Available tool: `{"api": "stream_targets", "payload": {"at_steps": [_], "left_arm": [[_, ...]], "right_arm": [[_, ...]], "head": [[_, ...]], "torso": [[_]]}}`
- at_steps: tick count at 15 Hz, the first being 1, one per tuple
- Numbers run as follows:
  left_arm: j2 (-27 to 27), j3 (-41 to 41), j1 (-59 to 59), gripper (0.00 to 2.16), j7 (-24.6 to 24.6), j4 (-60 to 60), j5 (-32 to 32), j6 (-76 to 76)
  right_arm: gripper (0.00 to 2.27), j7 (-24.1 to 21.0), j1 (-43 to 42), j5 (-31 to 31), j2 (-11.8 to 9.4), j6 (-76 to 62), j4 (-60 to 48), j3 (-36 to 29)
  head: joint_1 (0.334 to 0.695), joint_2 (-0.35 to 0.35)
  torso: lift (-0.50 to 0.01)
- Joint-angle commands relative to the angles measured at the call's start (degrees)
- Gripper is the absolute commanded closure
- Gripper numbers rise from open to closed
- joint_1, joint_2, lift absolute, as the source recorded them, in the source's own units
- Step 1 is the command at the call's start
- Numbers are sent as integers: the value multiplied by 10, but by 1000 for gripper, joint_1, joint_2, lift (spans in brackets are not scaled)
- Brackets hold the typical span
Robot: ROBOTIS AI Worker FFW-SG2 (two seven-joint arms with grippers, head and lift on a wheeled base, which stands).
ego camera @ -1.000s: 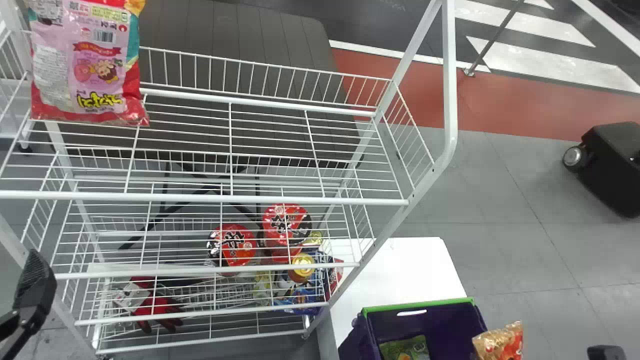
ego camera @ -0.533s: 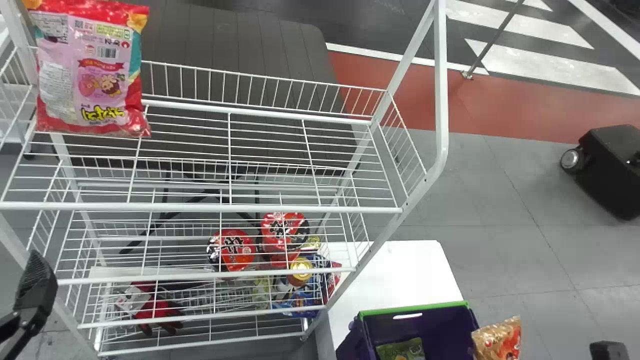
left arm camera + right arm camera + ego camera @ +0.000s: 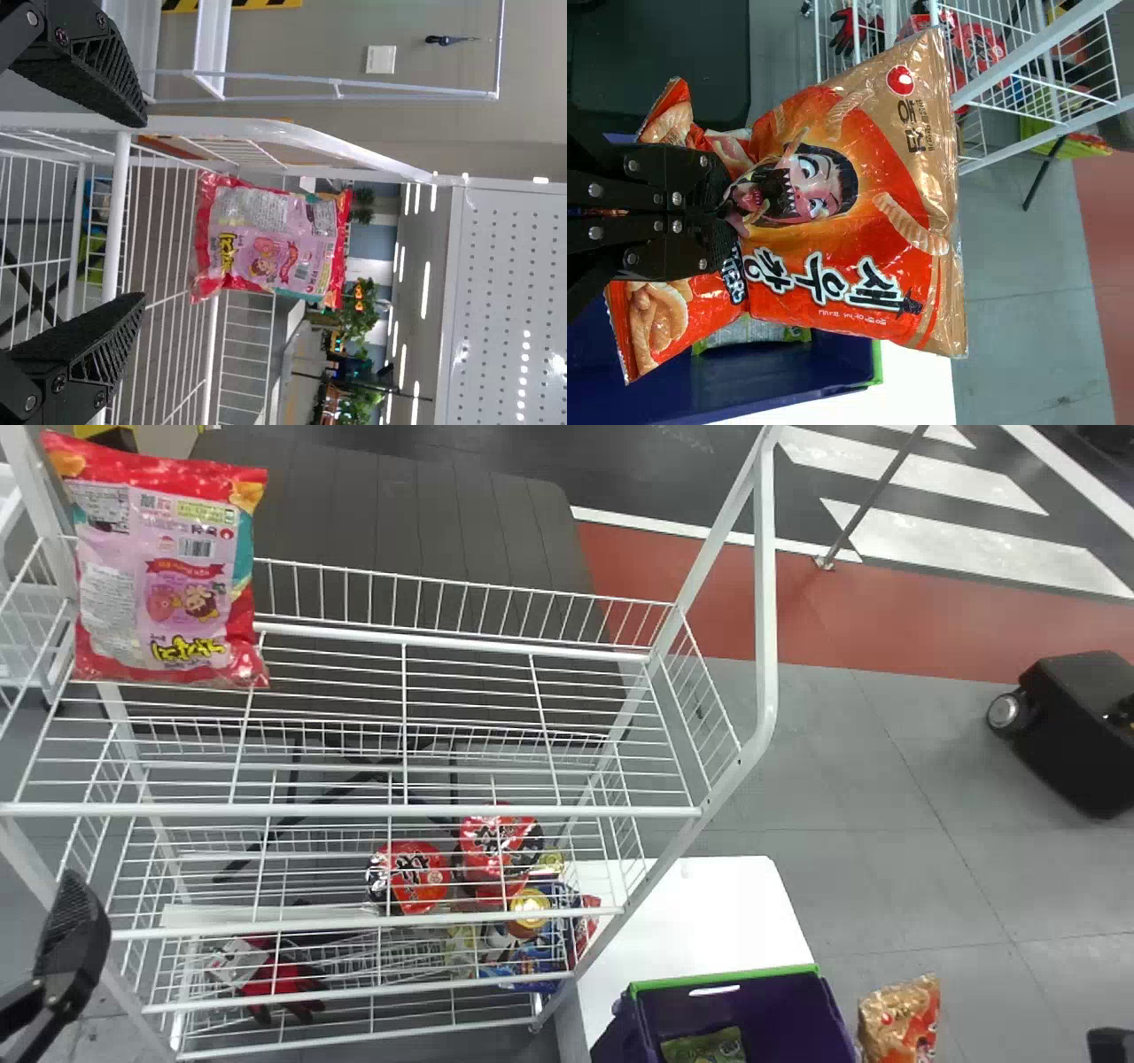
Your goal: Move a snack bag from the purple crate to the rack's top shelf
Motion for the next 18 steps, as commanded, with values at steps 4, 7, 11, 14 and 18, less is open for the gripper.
{"api": "stream_targets", "payload": {"at_steps": [4,7,11,14,18], "left_arm": [[0,-1,1,134,-1,-1,-4,-1],[0,0,1,134,0,0,-4,1],[0,-3,-1,134,0,4,-5,1],[0,-5,0,134,1,4,-9,1],[0,-8,4,134,2,2,-13,-1]], "right_arm": [[2108,10,0,-10,-1,6,-3,-8],[2108,32,4,-33,4,77,-44,-21],[2108,101,4,-80,19,124,-141,-88],[2108,101,1,-129,26,205,-224,-134],[2108,101,-16,-190,51,279,-315,-171]], "head": [[695,-350],[695,-350],[695,-350],[695,-350],[695,-350]], "torso": [[10],[0],[0],[0],[0]]}}
